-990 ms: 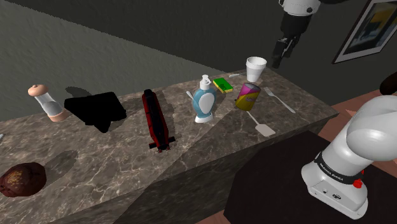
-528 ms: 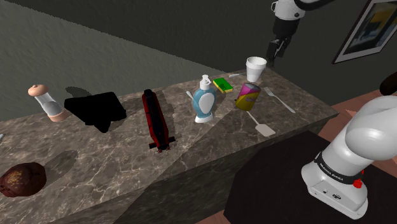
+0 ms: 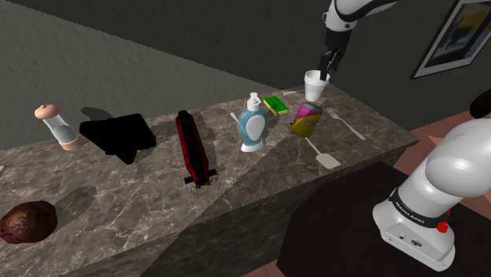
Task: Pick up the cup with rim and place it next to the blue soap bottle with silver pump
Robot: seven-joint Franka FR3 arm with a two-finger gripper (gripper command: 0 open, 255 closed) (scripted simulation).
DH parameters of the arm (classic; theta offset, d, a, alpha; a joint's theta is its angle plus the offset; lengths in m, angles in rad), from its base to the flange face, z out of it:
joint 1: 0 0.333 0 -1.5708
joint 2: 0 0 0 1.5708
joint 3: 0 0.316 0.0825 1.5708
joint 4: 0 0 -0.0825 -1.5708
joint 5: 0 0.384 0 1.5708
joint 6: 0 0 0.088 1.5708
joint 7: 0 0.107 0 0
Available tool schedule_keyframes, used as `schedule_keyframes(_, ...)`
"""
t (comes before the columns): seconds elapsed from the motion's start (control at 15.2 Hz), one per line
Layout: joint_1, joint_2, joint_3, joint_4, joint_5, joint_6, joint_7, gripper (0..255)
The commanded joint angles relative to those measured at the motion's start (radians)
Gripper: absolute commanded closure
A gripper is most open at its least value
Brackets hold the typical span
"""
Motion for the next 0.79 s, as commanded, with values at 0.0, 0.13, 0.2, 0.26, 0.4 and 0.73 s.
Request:
schedule_keyframes(0.0,-0.009,0.079,-0.027,0.047,0.001,0.028,-0.039,0)
schedule_keyframes(0.13,-0.016,0.154,-0.048,0.098,0.008,0.048,-0.073,0)
schedule_keyframes(0.2,-0.020,0.193,-0.058,0.125,0.013,0.057,-0.090,0)
schedule_keyframes(0.26,-0.024,0.231,-0.067,0.154,0.019,0.064,-0.107,0)
schedule_keyframes(0.4,-0.034,0.309,-0.083,0.215,0.034,0.076,-0.141,0)
schedule_keyframes(0.73,-0.067,0.510,-0.109,0.391,0.082,0.083,-0.226,0)
